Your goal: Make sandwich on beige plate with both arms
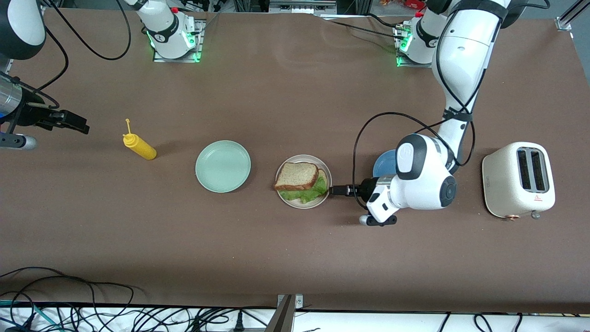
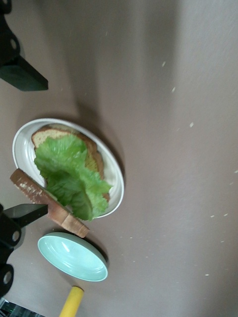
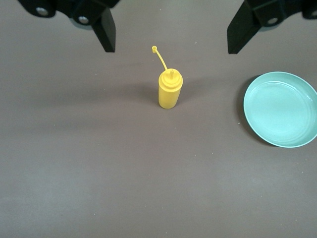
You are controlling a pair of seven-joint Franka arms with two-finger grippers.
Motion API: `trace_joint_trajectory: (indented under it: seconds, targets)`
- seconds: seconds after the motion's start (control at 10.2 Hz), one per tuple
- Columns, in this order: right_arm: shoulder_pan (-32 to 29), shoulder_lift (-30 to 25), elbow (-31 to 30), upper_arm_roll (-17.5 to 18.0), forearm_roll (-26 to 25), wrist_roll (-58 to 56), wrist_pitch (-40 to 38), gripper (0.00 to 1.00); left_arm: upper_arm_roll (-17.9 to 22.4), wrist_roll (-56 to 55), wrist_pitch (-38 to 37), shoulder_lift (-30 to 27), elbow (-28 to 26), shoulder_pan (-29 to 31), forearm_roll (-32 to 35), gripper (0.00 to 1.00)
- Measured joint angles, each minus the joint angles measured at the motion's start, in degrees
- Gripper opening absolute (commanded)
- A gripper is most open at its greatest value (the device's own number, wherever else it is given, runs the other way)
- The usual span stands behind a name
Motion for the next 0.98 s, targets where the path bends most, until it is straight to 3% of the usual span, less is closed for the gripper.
trace_joint_trajectory:
  seconds: [0.39,0.98]
  targets:
    - [0.0,0.0,-1.3,0.2,0.0,0.1,1.1,1.0,1.3,-0.1,-0.7,-1.5,0.2,4.1,9.6,1.0]
    - [0.1,-0.2,-1.3,0.9,0.0,0.4,1.4,1.0,2.5,-0.2,-10.0,-7.9,0.3,8.4,29.8,1.0]
